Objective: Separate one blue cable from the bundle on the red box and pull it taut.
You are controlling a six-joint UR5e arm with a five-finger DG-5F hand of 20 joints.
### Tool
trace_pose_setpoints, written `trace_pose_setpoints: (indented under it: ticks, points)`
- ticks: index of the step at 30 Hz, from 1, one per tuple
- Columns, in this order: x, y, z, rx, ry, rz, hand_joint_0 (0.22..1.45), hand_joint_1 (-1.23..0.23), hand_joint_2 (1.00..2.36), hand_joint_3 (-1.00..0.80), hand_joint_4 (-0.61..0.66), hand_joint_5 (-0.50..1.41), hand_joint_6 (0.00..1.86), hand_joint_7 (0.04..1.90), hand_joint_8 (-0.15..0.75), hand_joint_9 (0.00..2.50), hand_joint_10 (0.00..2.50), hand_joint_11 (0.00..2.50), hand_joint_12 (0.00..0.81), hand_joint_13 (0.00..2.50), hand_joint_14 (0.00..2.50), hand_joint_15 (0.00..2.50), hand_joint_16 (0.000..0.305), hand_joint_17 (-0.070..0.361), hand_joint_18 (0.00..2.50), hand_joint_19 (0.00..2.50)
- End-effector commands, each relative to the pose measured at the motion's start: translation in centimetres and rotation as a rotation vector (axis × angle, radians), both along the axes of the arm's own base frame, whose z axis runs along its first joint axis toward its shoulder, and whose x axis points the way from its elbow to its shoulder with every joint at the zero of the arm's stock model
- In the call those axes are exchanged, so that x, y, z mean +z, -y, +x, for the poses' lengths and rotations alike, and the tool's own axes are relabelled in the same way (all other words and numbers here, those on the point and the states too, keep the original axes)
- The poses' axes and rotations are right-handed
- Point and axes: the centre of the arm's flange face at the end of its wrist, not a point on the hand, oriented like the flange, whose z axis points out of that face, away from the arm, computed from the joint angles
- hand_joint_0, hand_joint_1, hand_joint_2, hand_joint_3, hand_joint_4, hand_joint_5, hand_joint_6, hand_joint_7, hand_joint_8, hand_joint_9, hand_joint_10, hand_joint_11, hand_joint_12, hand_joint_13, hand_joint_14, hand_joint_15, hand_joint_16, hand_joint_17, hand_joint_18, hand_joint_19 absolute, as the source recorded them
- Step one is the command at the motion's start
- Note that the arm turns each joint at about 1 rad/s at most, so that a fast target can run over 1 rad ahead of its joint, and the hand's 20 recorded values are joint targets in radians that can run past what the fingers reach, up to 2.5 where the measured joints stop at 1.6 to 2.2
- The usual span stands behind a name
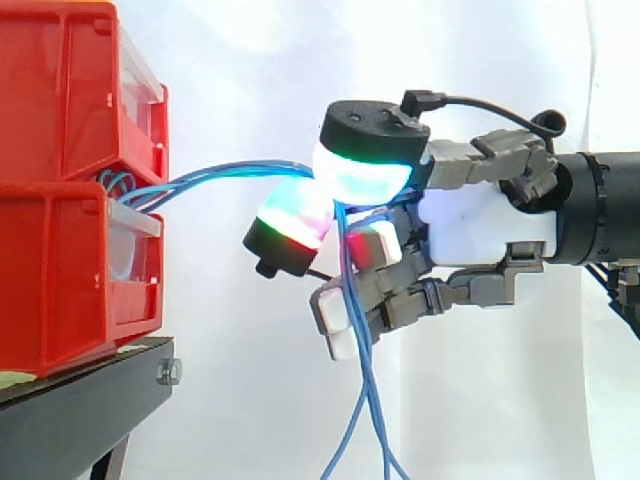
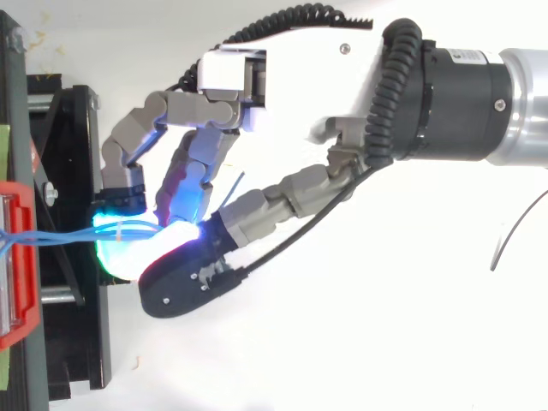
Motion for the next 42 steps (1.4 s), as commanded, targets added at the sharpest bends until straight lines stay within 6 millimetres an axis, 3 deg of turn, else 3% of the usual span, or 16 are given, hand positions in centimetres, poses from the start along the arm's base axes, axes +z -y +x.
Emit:
trace_pose_setpoints:
  ticks: [1,6,8,9,11,13,15,21,24,26,35,38,42]
  points:
    - [0.4,0.0,0.0,0.0,0.006,0.0,0.68,-0.9,1.02,-0.18,0.09,-0.06,0.92,0.98,0.219,1.16,0.02,0.68,0.346,0.89,0.02,0.53,0.045,0.102,0.7,0.59]
    - [0.9,0.0,0.0,-0.002,0.005,0.0,0.73,-0.93,1.02,-0.13,0.01,-0.06,0.94,1.05,0.206,1.14,0.02,0.67,0.343,0.86,0.02,0.51,0.045,0.101,0.69,0.58]
    - [1.0,0.0,0.0,0.0,-0.003,0.0,0.69,-0.88,1.02,-0.27,0.03,-0.08,0.93,0.94,0.205,1.07,0.02,0.63,0.344,0.79,0.02,0.48,0.045,0.101,0.62,0.59]
    - [1.1,0.0,0.0,0.0,-0.009,-0.001,0.63,-0.83,1.01,-0.37,0.07,-0.08,0.92,0.89,0.205,1.04,0.02,0.6,0.34,0.73,0.02,0.47,0.045,0.101,0.57,0.6]
    - [1.0,0.0,0.0,0.0,-0.012,-0.001,0.55,-0.66,1.0,-0.46,0.04,-0.07,0.87,0.9,0.208,1.02,0.02,0.51,0.349,0.7,0.02,0.44,0.046,0.104,0.5,0.61]
    - [1.1,0.0,-0.1,0.0,-0.018,-0.001,0.55,-0.48,1.0,-0.48,0.03,-0.06,0.84,0.9,0.197,0.99,0.02,0.42,0.348,0.65,0.02,0.43,0.046,0.104,0.46,0.62]
    - [1.2,0.1,-0.1,-0.002,-0.018,-0.001,0.57,-0.43,1.0,-0.45,0.04,-0.06,0.83,0.93,0.187,0.98,0.02,0.42,0.343,0.65,0.02,0.44,0.046,0.103,0.44,0.64]
    - [1.2,0.4,-0.1,-0.005,-0.018,-0.001,0.59,-0.7,1.01,-0.15,0.09,-0.06,0.89,0.94,0.246,1.03,0.02,0.51,0.383,0.76,0.02,0.45,0.054,0.122,0.61,0.58]
    - [1.2,0.4,-0.1,-0.005,-0.018,-0.001,0.63,-0.86,1.02,-0.08,0.1,-0.07,0.92,0.97,0.234,1.05,0.02,0.59,0.375,0.8,0.02,0.48,0.051,0.114,0.64,0.57]
    - [1.3,0.4,-0.1,-0.005,-0.015,-0.001,0.65,-0.88,1.01,-0.07,0.05,-0.06,0.93,0.96,0.228,1.06,0.02,0.59,0.373,0.81,0.02,0.48,0.051,0.115,0.66,0.56]
    - [2.0,0.5,-0.2,-0.006,-0.04,-0.003,0.69,-0.86,1.02,-0.12,-0.04,-0.08,0.95,0.95,0.213,1.03,0.02,0.61,0.352,0.78,0.02,0.48,0.046,0.105,0.63,0.58]
    - [2.1,0.5,-0.3,-0.006,-0.049,-0.004,0.77,-0.88,1.02,-0.14,-0.12,-0.09,0.97,1.03,0.212,1.02,0.02,0.6,0.342,0.77,0.02,0.47,0.045,0.101,0.6,0.59]
    - [2.0,0.5,-0.3,-0.006,-0.052,-0.004,0.84,-0.86,1.01,-0.39,-0.17,-0.09,0.97,1.06,0.195,1.03,0.02,0.59,0.332,0.77,0.02,0.47,0.043,0.097,0.59,0.61]
